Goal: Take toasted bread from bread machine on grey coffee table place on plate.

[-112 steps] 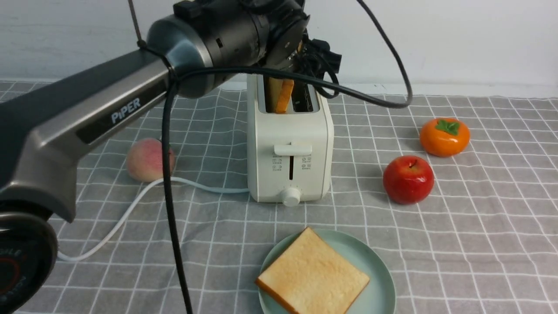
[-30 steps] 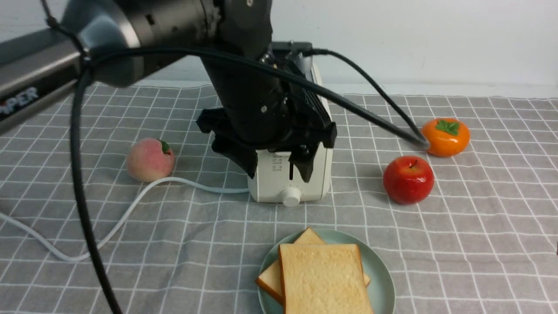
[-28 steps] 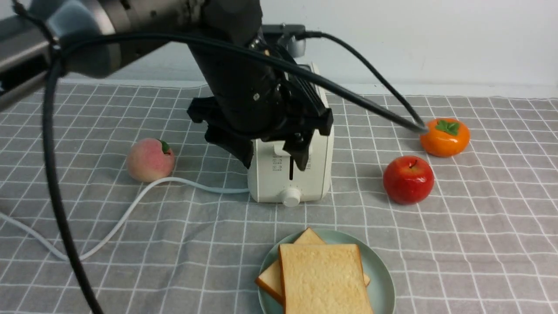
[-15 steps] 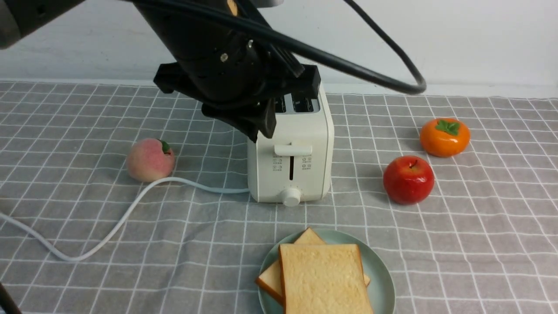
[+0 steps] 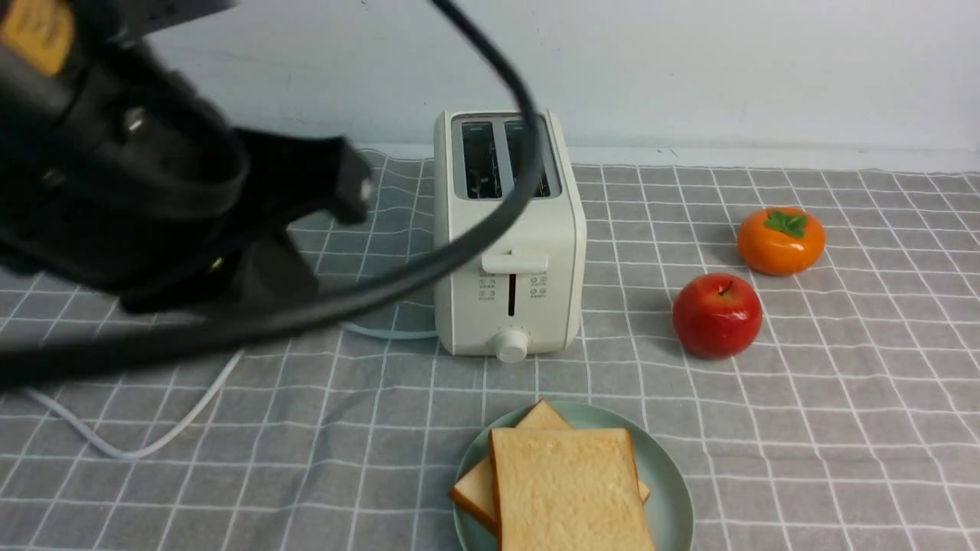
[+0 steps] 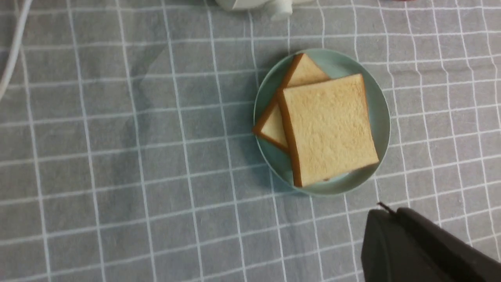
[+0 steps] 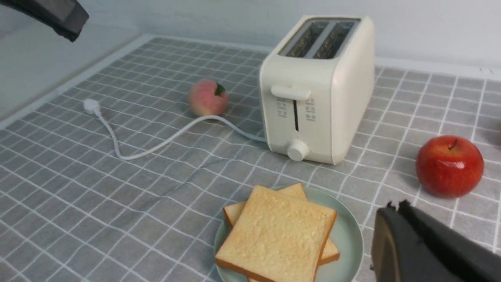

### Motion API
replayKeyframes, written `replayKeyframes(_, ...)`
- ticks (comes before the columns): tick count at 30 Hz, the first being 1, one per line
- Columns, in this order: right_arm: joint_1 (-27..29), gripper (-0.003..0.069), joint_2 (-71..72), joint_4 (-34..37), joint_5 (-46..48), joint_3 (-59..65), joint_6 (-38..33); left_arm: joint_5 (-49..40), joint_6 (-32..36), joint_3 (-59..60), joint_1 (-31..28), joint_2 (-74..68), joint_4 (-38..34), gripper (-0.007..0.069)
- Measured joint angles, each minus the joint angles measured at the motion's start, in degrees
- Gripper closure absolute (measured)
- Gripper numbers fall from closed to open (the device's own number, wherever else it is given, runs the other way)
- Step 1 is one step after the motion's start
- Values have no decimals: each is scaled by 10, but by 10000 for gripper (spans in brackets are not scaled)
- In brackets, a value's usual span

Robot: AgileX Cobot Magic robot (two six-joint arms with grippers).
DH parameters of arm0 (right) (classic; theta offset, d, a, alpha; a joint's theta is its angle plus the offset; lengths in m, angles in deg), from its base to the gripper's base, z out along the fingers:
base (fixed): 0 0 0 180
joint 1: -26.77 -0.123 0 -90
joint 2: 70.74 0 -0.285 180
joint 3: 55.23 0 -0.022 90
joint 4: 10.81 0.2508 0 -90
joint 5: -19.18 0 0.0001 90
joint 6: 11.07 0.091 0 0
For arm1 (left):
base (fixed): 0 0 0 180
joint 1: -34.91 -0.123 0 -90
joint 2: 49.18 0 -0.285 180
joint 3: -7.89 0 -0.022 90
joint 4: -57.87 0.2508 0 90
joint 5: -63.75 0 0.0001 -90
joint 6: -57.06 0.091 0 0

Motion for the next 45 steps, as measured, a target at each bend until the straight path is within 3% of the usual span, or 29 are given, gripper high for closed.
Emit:
replayKeyframes(4,-6,670,85,-9,-1,7,0,0,-43,133,0,134,-15,638)
replayKeyframes(11,-6,666,92,-60,-8,23,0,17,-50,264,0,297,-7,638)
replayKeyframes(16,-6,660,92,-70,-17,37,0,148,-10,327,0,358,62,638)
replayKeyframes(23,-6,655,92,-70,-19,38,0,226,-1,341,0,355,75,638)
replayKeyframes(39,-6,643,92,-70,-19,38,0,231,-1,341,0,355,86,638)
replayKeyframes(42,-6,641,92,-70,-19,38,0,233,-17,341,0,355,112,638)
replayKeyframes(45,-6,638,92,-70,-19,38,0,237,-44,346,0,365,88,638)
